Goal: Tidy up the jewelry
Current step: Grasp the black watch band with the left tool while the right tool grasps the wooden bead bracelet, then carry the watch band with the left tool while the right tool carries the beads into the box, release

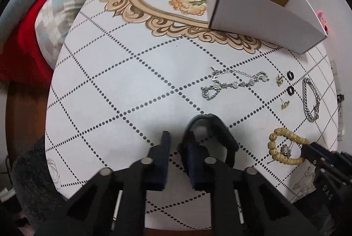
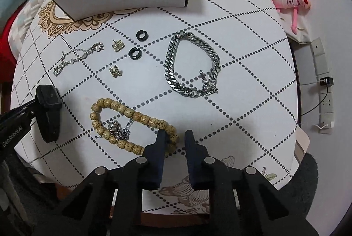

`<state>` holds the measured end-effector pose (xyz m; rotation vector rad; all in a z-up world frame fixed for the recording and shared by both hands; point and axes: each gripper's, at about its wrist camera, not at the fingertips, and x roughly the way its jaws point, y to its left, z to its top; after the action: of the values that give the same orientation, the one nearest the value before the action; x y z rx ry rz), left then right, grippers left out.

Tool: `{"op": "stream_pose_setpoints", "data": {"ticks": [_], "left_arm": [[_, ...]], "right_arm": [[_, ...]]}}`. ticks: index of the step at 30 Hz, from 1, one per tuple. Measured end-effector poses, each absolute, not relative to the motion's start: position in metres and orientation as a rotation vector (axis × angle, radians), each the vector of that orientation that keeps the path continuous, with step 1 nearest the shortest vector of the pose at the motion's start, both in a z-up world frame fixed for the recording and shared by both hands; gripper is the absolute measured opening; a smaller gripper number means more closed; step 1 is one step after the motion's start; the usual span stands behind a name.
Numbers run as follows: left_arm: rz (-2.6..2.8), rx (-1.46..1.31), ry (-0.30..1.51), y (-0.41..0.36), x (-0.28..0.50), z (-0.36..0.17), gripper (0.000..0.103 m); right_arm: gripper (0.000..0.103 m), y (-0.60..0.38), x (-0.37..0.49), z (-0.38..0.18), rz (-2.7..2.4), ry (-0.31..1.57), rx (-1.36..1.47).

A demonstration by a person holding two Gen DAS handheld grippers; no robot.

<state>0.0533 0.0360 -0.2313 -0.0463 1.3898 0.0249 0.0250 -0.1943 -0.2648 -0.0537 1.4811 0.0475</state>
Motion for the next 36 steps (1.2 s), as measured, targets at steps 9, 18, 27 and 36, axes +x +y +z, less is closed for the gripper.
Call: {"op": "stream_pose_setpoints", "data": {"ticks": [9,18,27,36], "left_arm": [[0.017,-0.004,1.346,0.029,0.04,-0.228,0.006],[0.017,0.004,1.337,0.016,0.046,-0.222,0.006],[0.003,-0.039,1.313,0.018,0.046,-0.2,0.005],[-0.045,-0.078,1.214,0.012,0.063,-0.144,0.005]], "right_arm": [[0.019,-0.191,0.025,-0.244,0.054,1.454,-0.066],[0.01,-0.191,0.021,-0.243,0.053,1.424,-0.074],[0.009,-0.198,0.022,-0.221,0.133,1.409,0.06],[0.009,-0.193,0.046,-0.154,0.261,1.291,0.161]]}}
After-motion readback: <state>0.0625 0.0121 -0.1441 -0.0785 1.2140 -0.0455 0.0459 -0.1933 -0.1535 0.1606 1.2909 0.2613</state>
